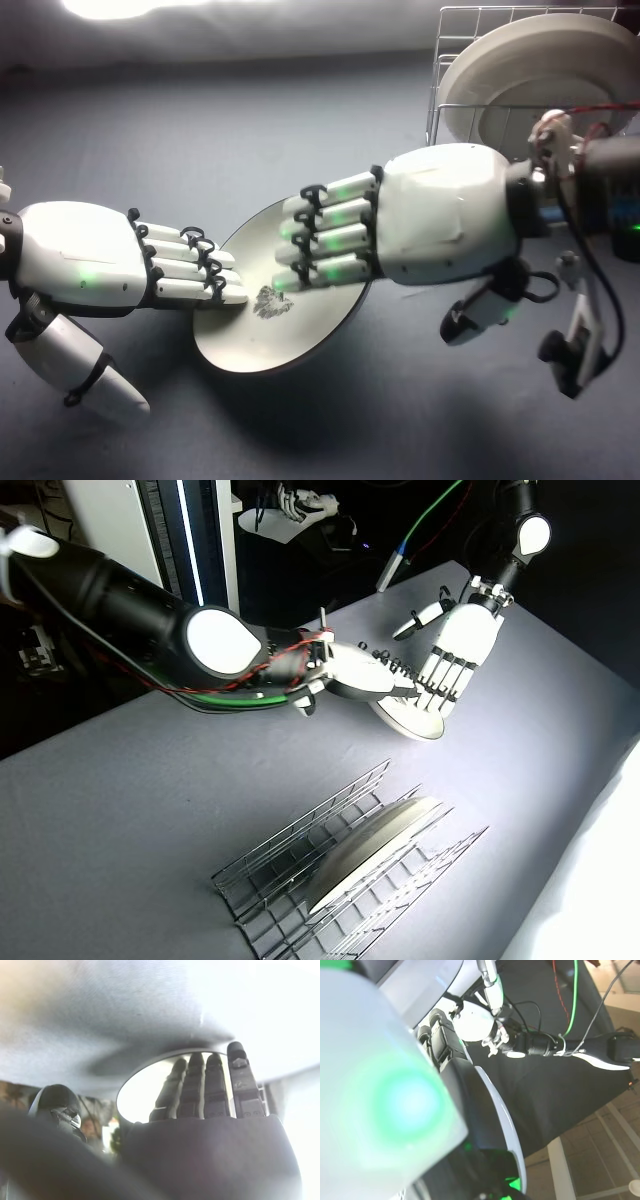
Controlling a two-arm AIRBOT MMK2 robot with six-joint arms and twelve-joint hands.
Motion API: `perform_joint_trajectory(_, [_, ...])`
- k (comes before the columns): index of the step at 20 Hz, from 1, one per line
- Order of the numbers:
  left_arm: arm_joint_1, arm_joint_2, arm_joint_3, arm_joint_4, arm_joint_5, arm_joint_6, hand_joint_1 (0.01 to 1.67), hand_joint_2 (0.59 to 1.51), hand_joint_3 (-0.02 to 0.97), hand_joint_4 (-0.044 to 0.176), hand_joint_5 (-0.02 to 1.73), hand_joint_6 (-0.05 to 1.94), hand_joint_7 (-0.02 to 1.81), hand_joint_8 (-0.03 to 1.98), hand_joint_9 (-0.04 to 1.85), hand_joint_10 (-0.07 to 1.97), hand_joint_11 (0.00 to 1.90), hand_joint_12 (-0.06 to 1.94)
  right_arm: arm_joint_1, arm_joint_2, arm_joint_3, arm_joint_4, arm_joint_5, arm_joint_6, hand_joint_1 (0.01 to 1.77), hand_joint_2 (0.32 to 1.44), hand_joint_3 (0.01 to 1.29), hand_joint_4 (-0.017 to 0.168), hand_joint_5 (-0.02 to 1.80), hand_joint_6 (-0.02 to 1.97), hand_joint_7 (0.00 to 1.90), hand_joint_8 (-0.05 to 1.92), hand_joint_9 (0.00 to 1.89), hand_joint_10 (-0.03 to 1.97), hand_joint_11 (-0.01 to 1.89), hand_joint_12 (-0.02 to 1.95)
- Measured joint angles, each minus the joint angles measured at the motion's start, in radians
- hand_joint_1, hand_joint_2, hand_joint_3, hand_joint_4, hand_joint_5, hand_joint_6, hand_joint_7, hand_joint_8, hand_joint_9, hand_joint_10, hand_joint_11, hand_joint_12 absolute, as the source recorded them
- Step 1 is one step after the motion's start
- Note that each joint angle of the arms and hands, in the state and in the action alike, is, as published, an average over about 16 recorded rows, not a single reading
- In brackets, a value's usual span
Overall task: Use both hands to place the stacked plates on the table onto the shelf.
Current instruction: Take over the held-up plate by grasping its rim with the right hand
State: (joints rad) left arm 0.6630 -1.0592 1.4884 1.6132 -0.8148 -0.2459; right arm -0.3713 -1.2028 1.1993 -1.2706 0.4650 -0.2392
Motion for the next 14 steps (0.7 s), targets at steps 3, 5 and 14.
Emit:
perform_joint_trajectory(3, [0.003, -0.002, 0.002, -0.003, -0.004, -0.014, 0.02, 1.076, 0.000, -0.013, 0.00, -0.04, -0.01, -0.02, -0.03, -0.05, 0.03, 0.02, -0.003, -0.053, 0.049, 0.002, -0.006, -0.001, 0.95, 0.83, 0.01, 0.005, 0.02, 0.02, 0.01, 0.02, 0.02, 0.01, 0.02, 0.00])
perform_joint_trajectory(5, [0.004, -0.002, 0.003, -0.004, -0.005, -0.020, 0.02, 1.077, 0.000, -0.013, 0.00, -0.04, -0.01, -0.02, -0.03, -0.05, 0.03, 0.03, -0.005, -0.084, 0.080, 0.004, -0.006, -0.001, 0.96, 0.83, 0.01, 0.005, 0.02, 0.02, 0.01, 0.02, 0.02, 0.01, 0.02, 0.00])
perform_joint_trajectory(14, [0.005, -0.003, 0.006, -0.002, -0.011, -0.022, 0.02, 1.076, 0.000, -0.012, 0.00, -0.04, -0.01, -0.02, -0.03, -0.05, 0.03, 0.03, -0.009, -0.173, 0.166, 0.014, -0.003, -0.008, 1.03, 0.87, 0.01, 0.005, 0.05, 0.02, 0.05, 0.02, 0.05, 0.01, 0.02, 0.20])
